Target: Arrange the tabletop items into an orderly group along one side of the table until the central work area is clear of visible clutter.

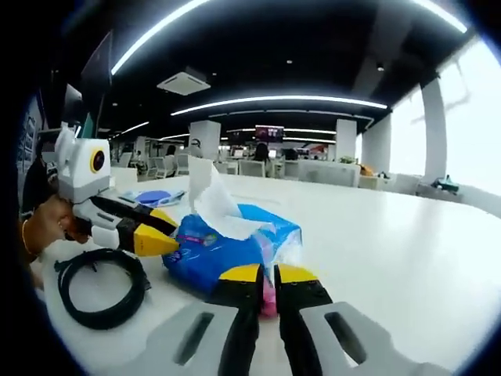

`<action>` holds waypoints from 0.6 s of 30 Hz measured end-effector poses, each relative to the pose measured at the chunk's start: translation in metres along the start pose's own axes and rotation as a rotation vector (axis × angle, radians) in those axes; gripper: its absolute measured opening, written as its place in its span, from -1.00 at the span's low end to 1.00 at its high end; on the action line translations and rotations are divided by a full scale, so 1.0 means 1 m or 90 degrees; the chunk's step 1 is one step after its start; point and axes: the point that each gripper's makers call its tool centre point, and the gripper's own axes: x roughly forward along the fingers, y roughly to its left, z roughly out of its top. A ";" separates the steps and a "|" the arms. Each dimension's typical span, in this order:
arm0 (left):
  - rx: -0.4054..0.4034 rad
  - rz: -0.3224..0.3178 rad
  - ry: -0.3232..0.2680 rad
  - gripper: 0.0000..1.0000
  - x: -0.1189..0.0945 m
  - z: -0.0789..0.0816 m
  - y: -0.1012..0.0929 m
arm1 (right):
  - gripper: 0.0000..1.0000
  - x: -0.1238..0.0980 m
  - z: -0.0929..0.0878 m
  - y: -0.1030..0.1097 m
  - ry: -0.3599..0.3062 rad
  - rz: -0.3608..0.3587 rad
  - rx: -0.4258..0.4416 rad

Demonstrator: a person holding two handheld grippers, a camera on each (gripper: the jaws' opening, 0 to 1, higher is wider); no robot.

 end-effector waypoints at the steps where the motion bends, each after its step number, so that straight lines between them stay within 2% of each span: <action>1: 0.017 0.008 -0.002 -0.64 -0.003 0.001 0.002 | -0.85 -0.002 0.003 -0.002 -0.002 -0.004 -0.004; 6: 0.017 0.013 -0.010 -0.62 -0.014 0.001 0.006 | -0.68 -0.008 0.020 -0.013 -0.015 -0.036 -0.027; 9: 0.010 0.014 -0.015 -0.62 -0.019 0.002 0.009 | -0.69 -0.011 0.026 -0.018 -0.023 -0.041 -0.022; 13: 0.003 0.017 -0.024 -0.62 -0.027 0.004 0.014 | -0.70 -0.017 0.033 -0.015 -0.029 -0.041 -0.022; 18: 0.017 0.040 -0.029 -0.61 -0.043 0.001 0.022 | -0.70 -0.022 0.060 0.002 -0.073 -0.029 -0.042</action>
